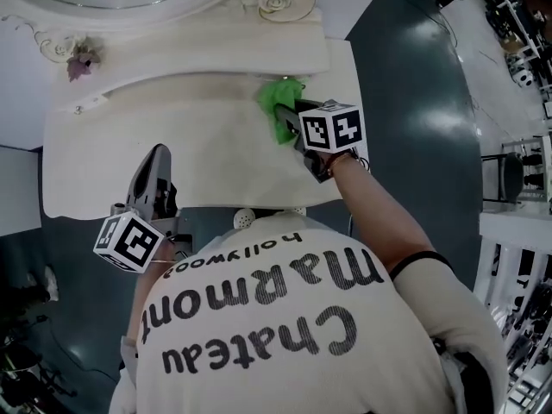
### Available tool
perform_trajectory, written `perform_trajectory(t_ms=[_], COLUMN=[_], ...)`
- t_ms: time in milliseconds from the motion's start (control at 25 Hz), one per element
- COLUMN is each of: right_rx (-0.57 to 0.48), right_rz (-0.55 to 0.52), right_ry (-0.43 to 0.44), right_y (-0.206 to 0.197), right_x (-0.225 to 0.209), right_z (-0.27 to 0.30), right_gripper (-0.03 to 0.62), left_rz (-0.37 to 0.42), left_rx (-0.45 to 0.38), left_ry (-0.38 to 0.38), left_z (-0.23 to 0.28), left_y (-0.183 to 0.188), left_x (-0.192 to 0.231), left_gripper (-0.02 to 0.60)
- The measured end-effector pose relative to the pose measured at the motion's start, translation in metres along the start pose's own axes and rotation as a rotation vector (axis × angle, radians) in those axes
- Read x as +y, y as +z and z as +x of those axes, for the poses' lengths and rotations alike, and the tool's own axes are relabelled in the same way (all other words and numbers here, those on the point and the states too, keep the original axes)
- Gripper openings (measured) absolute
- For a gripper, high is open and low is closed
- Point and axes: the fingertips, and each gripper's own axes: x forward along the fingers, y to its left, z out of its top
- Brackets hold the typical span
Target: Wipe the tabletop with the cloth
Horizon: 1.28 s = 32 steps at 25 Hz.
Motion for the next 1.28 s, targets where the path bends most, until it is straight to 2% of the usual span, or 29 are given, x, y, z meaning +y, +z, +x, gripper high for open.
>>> perform_trajectory(t_ms=[120,240,360,480,600,760,1040,1280], right_rx=[0.017,0.090,0.169,0.198,0.222,0.216,0.241,0.226], right_rz=[-0.015,-0.072,-0.164,-0.218,-0.284,-0.203,-0.208,-0.214], right_ry=[0.014,0.050,0.013,-0.034,-0.024,0.012,0.054,0.023], right_y=[-0.001,-0.012,-0.024,-0.023,-0.020,-0.013,-0.016,-0.016], right_x=[0.022,0.049,0.055,0.053,0.054,0.053,0.052,0.032], right_z=[0.018,0.042,0.063,0.070,0.075,0.077,0.078,0.064], right_gripper=[0.098,0.098,0.098,0.098,0.098,0.098,0.097,0.097], left_rz=[-0.002,0.002,0.032,0.028,0.038,0.006,-0.002,-0.003], left_rx=[0.003,0.004,0.023,0.028,0.032,0.012,0.007,0.010], left_ry=[-0.008,-0.007,-0.006,0.001,0.015,0.041,0.024,0.014], left_z=[-0.007,-0.015,-0.020,-0.023,-0.024,-0.023,-0.007,0.009], left_y=[0.006,0.010,0.011,0.012,0.011,0.008,-0.004,-0.017], left_x=[0.014,0.029,0.038,0.043,0.048,0.051,0.026,0.001], left_gripper=[0.006,0.006,0.006,0.006,0.006,0.006,0.006,0.006])
